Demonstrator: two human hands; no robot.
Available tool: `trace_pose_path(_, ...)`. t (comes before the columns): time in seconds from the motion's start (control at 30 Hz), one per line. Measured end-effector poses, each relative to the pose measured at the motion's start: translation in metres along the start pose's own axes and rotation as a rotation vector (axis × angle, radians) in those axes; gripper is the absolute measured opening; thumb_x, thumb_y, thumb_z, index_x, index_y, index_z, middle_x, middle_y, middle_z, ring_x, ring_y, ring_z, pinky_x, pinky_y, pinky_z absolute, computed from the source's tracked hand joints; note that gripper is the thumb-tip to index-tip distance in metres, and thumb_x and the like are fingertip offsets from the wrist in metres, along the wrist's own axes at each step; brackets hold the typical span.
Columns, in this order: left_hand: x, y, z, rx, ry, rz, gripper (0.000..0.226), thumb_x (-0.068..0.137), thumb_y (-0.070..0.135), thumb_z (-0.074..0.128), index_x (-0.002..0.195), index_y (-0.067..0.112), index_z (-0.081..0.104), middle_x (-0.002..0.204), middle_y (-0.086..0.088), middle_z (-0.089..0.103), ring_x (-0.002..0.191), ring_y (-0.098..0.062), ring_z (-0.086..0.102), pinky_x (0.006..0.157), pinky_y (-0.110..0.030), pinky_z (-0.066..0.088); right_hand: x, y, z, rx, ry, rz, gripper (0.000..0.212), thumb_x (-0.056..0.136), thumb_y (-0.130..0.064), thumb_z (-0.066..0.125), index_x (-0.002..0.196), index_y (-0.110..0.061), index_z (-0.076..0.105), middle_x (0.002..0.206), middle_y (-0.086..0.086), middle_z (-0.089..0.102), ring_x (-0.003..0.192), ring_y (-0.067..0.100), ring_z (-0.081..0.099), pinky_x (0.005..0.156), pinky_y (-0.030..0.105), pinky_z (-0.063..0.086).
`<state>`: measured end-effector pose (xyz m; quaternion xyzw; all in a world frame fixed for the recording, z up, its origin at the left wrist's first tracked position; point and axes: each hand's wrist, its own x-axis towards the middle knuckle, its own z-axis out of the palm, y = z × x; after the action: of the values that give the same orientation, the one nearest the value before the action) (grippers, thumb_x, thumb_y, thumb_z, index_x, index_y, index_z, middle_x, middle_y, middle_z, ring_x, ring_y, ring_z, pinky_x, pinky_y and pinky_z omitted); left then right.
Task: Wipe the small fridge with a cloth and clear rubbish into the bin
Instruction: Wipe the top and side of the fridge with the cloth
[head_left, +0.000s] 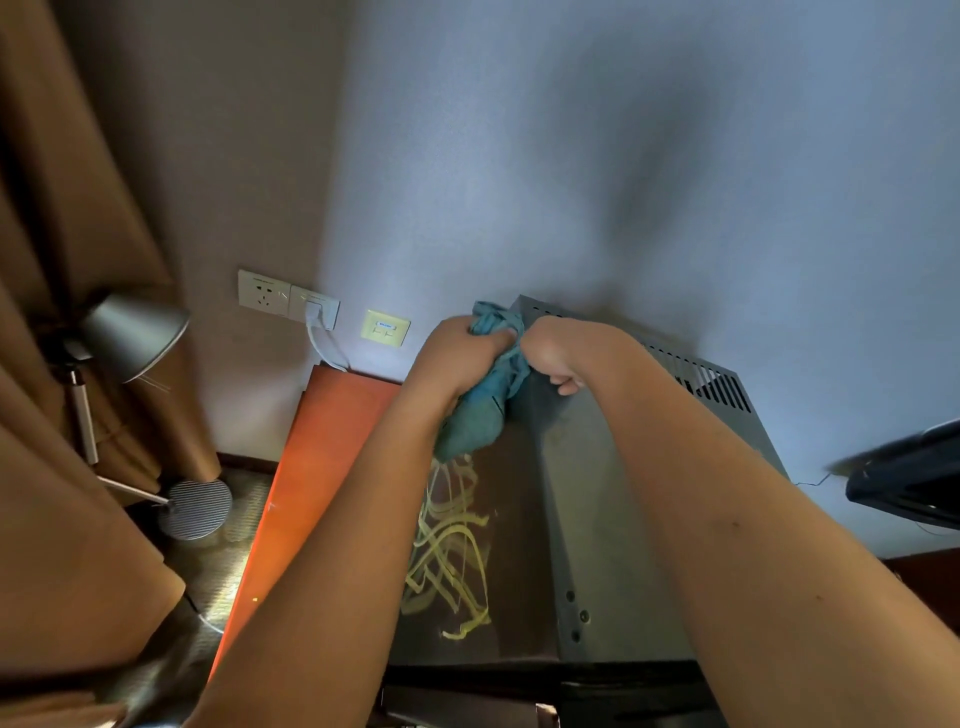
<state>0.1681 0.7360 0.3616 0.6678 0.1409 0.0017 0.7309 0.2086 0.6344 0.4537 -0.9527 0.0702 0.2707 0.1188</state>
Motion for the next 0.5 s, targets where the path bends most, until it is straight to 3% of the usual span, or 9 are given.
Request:
trace_pose_path(0.13, 0.017, -0.017, 0.002, 0.042, 0.051, -0.037, 0.023, 0.093, 0.04, 0.06, 0.092, 0.02, 0.072, 0.092, -0.003, 0.075, 0.086, -0.024, 0.071, 0.085, -0.042, 0.059, -0.001, -0.001, 0.001, -0.062, 0.025, -0.059, 0.054, 0.107, -0.022, 0.034, 0.159, -0.018, 0.021, 0.116, 0.01, 0.048, 0.082, 0.019, 0.051, 0.079, 0.032, 0.049)
trace_pose_path(0.23, 0.019, -0.051, -0.001, 0.314, 0.043, -0.179, 0.036, 0.099, 0.038, 0.053, 0.114, 0.009, 0.067, 0.115, -0.013, 0.069, 0.094, -0.026, 0.063, 0.084, -0.037, 0.051, 0.002, -0.001, 0.0, -0.102, 0.027, -0.053, 0.057, 0.106, -0.019, 0.033, 0.161, -0.018, 0.018, 0.119, 0.013, 0.051, 0.083, 0.021, 0.052, 0.083, 0.034, 0.052)
trace_pose_path(0.3, 0.01, -0.073, -0.004, 0.458, -0.029, -0.268, 0.04, 0.102, 0.037, 0.049, 0.12, 0.005, 0.065, 0.118, -0.018, 0.066, 0.097, -0.029, 0.061, 0.087, -0.038, 0.05, 0.001, -0.003, 0.001, -0.142, 0.019, -0.03, 0.059, 0.105, -0.014, 0.032, 0.161, -0.017, 0.014, 0.13, 0.018, 0.052, 0.092, 0.026, 0.054, 0.092, 0.038, 0.054)
trace_pose_path(0.4, -0.004, -0.087, -0.01, 0.434, -0.098, -0.344, 0.034, 0.098, 0.039, 0.056, 0.105, 0.008, 0.07, 0.102, -0.014, 0.067, 0.092, -0.029, 0.064, 0.089, -0.041, 0.055, -0.003, -0.008, -0.001, -0.192, 0.004, -0.044, 0.058, 0.106, -0.008, 0.028, 0.161, -0.014, 0.01, 0.145, 0.023, 0.043, 0.102, 0.029, 0.054, 0.104, 0.044, 0.05)
trace_pose_path(0.5, -0.001, -0.069, -0.012, 0.238, -0.058, -0.243, 0.022, 0.09, 0.039, 0.066, 0.085, 0.018, 0.069, 0.092, -0.008, 0.072, 0.088, -0.028, 0.069, 0.089, -0.046, 0.058, -0.006, -0.01, -0.003, -0.239, -0.002, -0.071, 0.057, 0.107, -0.011, 0.027, 0.161, -0.015, 0.01, 0.144, 0.023, 0.044, 0.102, 0.029, 0.053, 0.104, 0.046, 0.05)
